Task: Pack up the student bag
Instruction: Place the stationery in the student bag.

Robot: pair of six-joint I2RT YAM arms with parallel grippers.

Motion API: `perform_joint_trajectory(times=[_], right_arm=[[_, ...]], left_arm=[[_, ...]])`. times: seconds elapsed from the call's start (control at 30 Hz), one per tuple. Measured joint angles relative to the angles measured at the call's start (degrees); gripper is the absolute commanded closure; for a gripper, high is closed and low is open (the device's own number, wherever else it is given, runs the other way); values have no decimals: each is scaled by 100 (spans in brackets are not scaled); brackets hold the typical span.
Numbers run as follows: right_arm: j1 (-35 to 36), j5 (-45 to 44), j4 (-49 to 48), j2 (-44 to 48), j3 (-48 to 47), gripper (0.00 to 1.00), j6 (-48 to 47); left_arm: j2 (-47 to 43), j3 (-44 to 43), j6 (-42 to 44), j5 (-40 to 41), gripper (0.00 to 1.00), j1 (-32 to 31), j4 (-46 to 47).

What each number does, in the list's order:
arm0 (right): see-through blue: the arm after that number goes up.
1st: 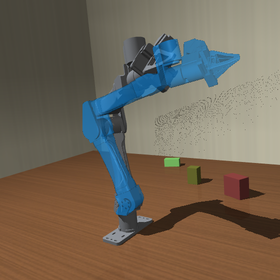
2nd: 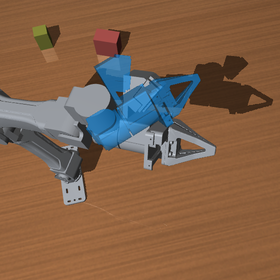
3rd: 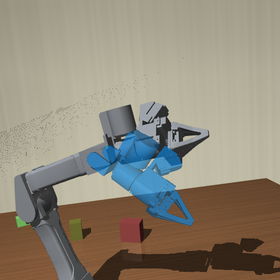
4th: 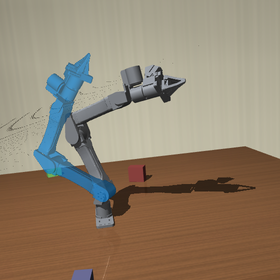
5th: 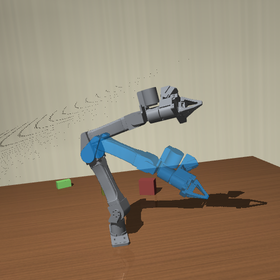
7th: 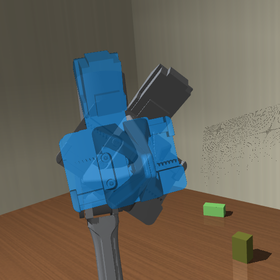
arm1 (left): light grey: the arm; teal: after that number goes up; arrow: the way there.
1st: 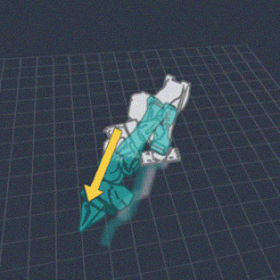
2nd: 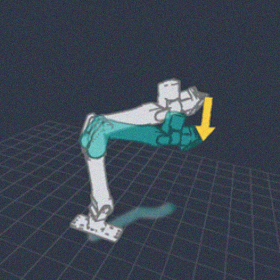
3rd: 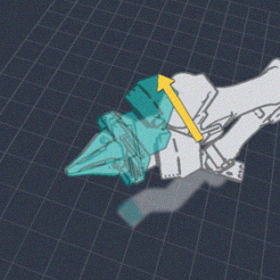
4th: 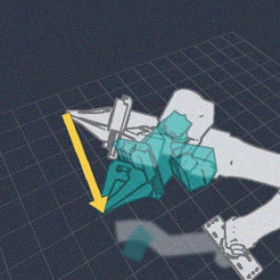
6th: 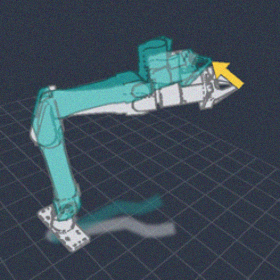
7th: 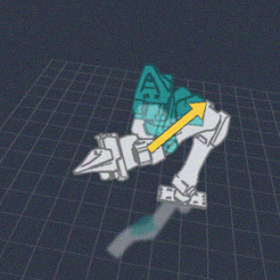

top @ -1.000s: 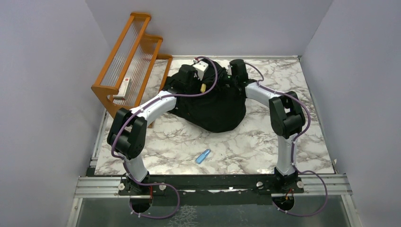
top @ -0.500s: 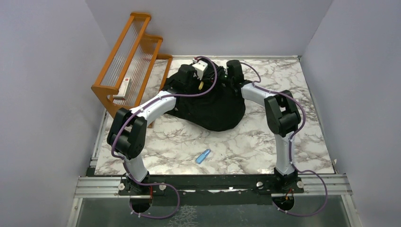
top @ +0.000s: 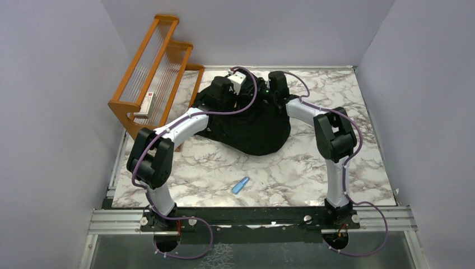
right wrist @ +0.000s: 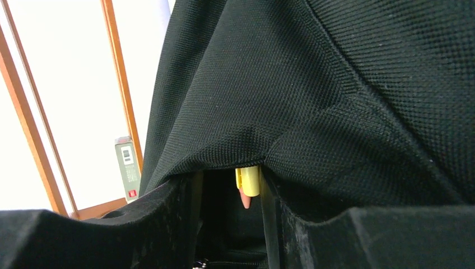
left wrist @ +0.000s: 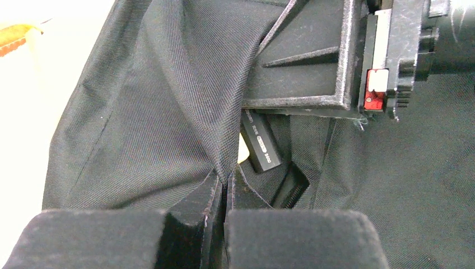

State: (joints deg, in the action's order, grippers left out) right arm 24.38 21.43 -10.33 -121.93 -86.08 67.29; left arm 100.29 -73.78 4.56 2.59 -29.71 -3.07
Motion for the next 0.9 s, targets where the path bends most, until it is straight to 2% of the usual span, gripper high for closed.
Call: perform_joint_trajectory(times=[0.17, 0.5, 0.6, 0.9], right_arm=[[-9, -46, 83, 396, 308, 55, -330], [-7, -304, 334, 2409, 1703, 57, -1102], [103, -671, 560, 2929, 2221, 58, -1307], [1449, -2186, 1731, 4269, 3423, 58, -1703]], left_arm=[[0, 0, 0, 4, 100, 0, -4], [0, 0, 24, 7, 100, -2, -11], [0, 0, 31, 7, 100, -2, -13], [0, 0, 39, 4, 100, -2, -28]])
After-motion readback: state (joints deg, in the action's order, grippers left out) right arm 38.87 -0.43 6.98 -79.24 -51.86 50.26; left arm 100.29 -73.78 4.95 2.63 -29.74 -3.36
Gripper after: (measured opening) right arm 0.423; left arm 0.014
